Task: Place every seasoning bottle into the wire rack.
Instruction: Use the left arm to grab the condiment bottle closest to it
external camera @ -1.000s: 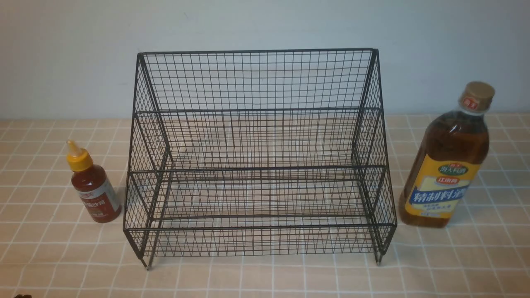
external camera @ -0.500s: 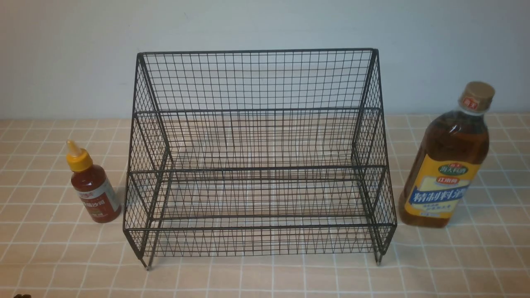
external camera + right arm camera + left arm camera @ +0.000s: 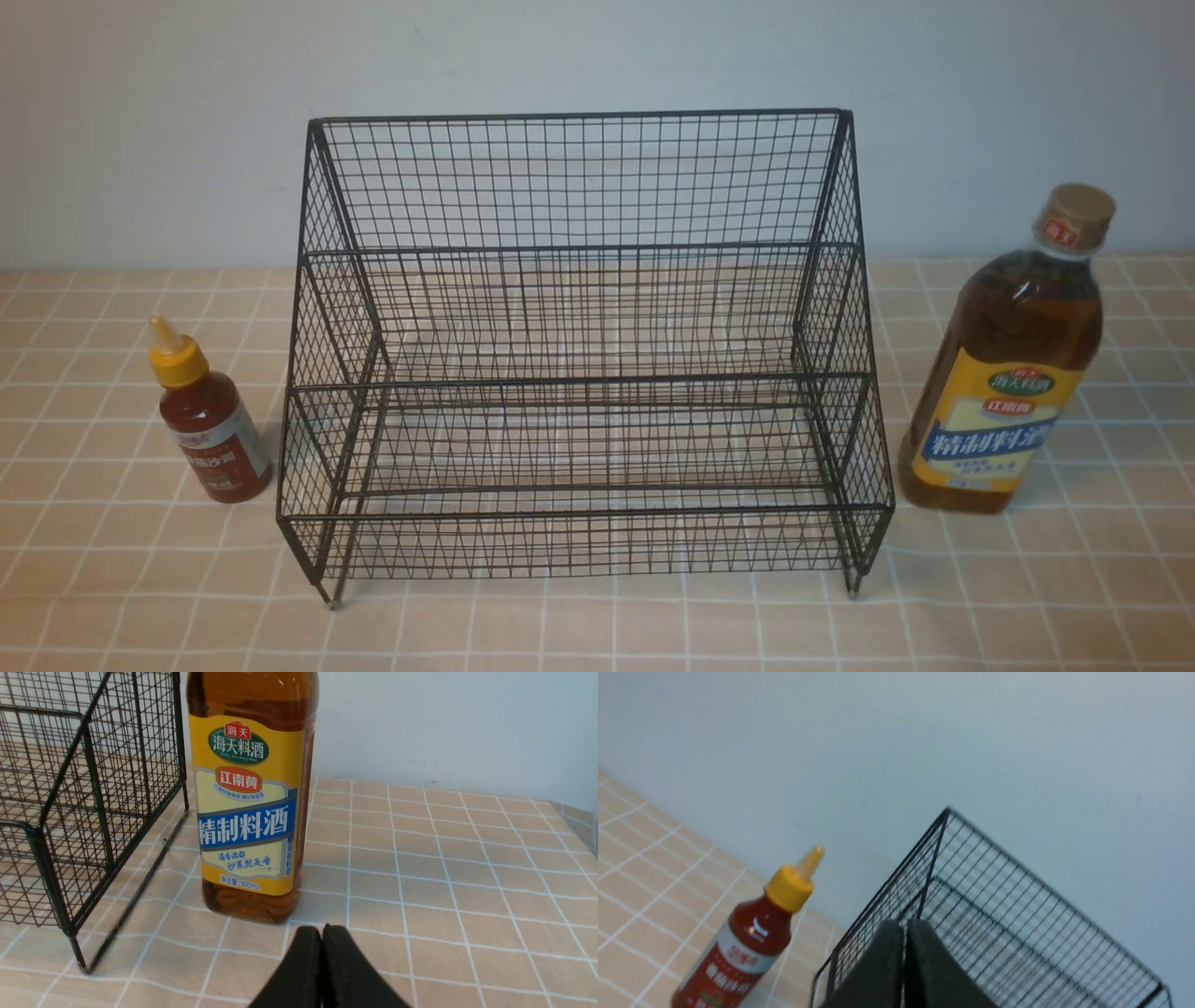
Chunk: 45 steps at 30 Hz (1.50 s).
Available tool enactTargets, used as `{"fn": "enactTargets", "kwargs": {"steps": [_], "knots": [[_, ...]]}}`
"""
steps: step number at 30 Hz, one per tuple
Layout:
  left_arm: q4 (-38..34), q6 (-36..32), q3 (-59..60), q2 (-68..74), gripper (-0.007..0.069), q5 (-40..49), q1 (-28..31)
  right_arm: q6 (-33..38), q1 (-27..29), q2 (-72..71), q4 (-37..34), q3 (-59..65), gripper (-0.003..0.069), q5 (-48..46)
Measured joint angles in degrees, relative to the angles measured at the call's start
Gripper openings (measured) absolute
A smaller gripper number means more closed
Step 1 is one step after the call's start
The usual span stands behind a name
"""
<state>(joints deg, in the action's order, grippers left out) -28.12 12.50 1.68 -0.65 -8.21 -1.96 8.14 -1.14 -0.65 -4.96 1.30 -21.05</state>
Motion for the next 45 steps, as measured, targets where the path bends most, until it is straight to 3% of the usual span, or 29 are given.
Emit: {"fn": "enactTargets", "kwargs": {"steps": [3, 6, 16, 21, 27, 34, 38, 42, 43, 44, 45], "knots": [[1.3, -1.3, -1.2, 0.0, -0.0007, -8.3, 0.0, 0.0, 0.0, 0.0, 0.0, 0.0, -0.0015, 0.0], [3.6, -2.9, -6.0, 0.3, -0.0007, -5.0, 0.0, 0.0, 0.0, 0.0, 0.0, 0.0, -0.0015, 0.0], [14.3, -8.6, -41.0, 33.2, -0.0007, 51.6, 0.0, 0.0, 0.0, 0.0, 0.0, 0.0, -0.0015, 0.0], [17.6, -10.3, -53.1, 50.6, -0.0007, 67.0, 0.0, 0.0, 0.0, 0.0, 0.0, 0.0, -0.0015, 0.0], [19.0, -11.3, -64.5, 62.9, -0.0006, 71.6, 1.1, 0.0, 0.0, 0.0, 0.0, 0.0, -0.0015, 0.0], [18.0, -13.6, -78.5, 77.0, -0.0004, 77.0, 11.0, 0.0, 0.0, 0.0, 0.0, 0.0, -0.0015, 0.0], [17.7, -15.6, -81.6, 82.6, 0.0001, 77.1, 12.1, 0.0, 0.0, 0.0, 0.0, 0.0, -0.0015, 0.0], [16.9, -22.7, -82.4, 86.4, 0.0067, 75.9, 11.4, 0.0, 0.0, 0.0, 0.0, 0.0, -0.0015, 0.0], [16.9, -25.7, -82.4, 87.6, 0.0131, 74.4, 11.1, 0.0, 0.0, 0.0, 0.0, 0.0, -0.0015, 0.0], [16.9, -26.0, -82.4, 87.9, 0.0148, 74.2, 11.0, 0.0, 0.0, 0.0, 0.0, 0.0, -0.0015, 0.0], [16.9, -27.9, -82.4, 88.9, 0.0230, 72.4, 10.9, 0.1, 0.0, 0.0, 0.0, 0.0, -0.0015, 0.0]]}}
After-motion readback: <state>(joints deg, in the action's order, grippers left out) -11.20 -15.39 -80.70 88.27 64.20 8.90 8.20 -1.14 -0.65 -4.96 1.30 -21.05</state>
